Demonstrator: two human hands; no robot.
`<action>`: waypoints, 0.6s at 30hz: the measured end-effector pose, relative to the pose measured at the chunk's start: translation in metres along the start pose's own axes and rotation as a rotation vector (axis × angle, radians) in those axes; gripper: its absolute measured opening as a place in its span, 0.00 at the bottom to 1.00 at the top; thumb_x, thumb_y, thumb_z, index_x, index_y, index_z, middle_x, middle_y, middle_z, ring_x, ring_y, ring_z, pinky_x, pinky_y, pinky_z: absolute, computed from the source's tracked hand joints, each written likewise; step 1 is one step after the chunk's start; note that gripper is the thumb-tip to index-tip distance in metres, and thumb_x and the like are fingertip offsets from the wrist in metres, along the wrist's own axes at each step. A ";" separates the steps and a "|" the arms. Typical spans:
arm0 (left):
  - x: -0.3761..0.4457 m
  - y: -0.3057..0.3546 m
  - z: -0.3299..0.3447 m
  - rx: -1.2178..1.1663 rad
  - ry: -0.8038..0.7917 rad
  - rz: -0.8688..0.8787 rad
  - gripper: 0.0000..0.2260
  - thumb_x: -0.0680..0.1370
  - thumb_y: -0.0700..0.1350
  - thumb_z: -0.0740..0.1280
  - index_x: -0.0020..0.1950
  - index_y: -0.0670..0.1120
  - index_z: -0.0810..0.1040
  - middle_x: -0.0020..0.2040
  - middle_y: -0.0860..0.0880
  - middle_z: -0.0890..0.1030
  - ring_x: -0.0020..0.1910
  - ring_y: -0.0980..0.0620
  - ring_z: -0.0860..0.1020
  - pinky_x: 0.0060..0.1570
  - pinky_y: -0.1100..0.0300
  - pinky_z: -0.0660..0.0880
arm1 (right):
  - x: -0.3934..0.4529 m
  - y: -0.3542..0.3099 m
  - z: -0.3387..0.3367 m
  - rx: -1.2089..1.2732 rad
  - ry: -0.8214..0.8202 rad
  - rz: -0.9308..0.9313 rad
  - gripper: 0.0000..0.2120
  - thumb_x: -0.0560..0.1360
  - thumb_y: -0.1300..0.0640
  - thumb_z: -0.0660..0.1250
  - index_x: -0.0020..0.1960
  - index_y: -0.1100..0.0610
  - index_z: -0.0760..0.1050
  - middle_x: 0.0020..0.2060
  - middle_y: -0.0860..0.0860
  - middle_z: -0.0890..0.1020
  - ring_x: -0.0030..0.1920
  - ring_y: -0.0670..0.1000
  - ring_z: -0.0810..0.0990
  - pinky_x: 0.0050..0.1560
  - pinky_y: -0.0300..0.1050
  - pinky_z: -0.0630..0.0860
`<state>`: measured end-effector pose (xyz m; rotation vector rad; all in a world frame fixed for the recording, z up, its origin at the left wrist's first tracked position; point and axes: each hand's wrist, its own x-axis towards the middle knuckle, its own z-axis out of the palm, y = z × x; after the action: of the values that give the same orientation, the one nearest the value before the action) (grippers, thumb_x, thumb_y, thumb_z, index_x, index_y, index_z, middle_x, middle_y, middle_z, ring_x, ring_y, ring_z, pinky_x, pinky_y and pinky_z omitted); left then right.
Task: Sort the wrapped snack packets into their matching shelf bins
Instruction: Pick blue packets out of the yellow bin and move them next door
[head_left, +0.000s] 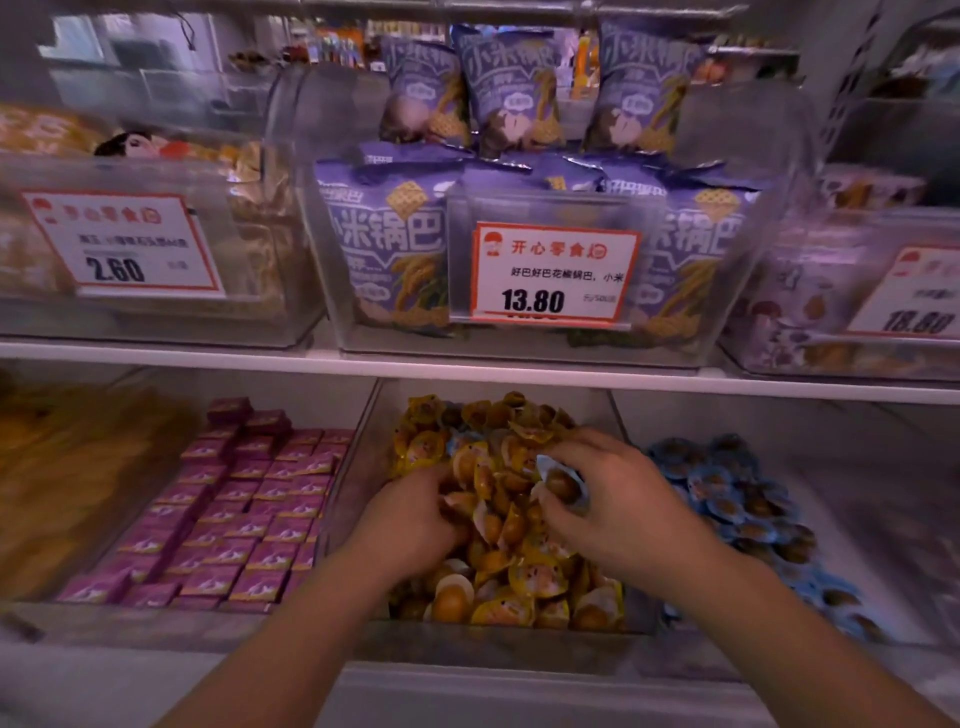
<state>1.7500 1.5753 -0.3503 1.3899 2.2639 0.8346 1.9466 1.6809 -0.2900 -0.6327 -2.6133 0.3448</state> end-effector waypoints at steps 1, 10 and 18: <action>0.001 0.001 -0.001 -0.022 -0.007 0.006 0.15 0.67 0.51 0.68 0.53 0.57 0.80 0.50 0.56 0.85 0.52 0.52 0.82 0.52 0.53 0.79 | 0.000 0.000 0.000 0.004 0.003 0.004 0.08 0.74 0.49 0.66 0.46 0.53 0.77 0.44 0.47 0.73 0.44 0.48 0.75 0.45 0.51 0.76; 0.035 0.031 -0.012 -0.127 0.194 0.073 0.17 0.74 0.48 0.69 0.63 0.53 0.76 0.60 0.53 0.79 0.61 0.53 0.77 0.59 0.66 0.72 | -0.004 -0.001 0.013 -0.096 0.018 0.010 0.17 0.75 0.44 0.56 0.54 0.53 0.77 0.49 0.49 0.74 0.46 0.51 0.78 0.44 0.51 0.78; 0.049 0.026 0.013 0.200 0.200 0.002 0.14 0.76 0.44 0.66 0.60 0.46 0.78 0.57 0.43 0.79 0.55 0.42 0.79 0.54 0.51 0.76 | -0.001 0.005 0.009 0.022 0.120 -0.011 0.11 0.75 0.47 0.63 0.52 0.52 0.75 0.43 0.44 0.71 0.42 0.48 0.76 0.39 0.41 0.71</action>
<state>1.7527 1.6313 -0.3431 1.4504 2.5589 0.7972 1.9453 1.6833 -0.3004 -0.6126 -2.4945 0.3214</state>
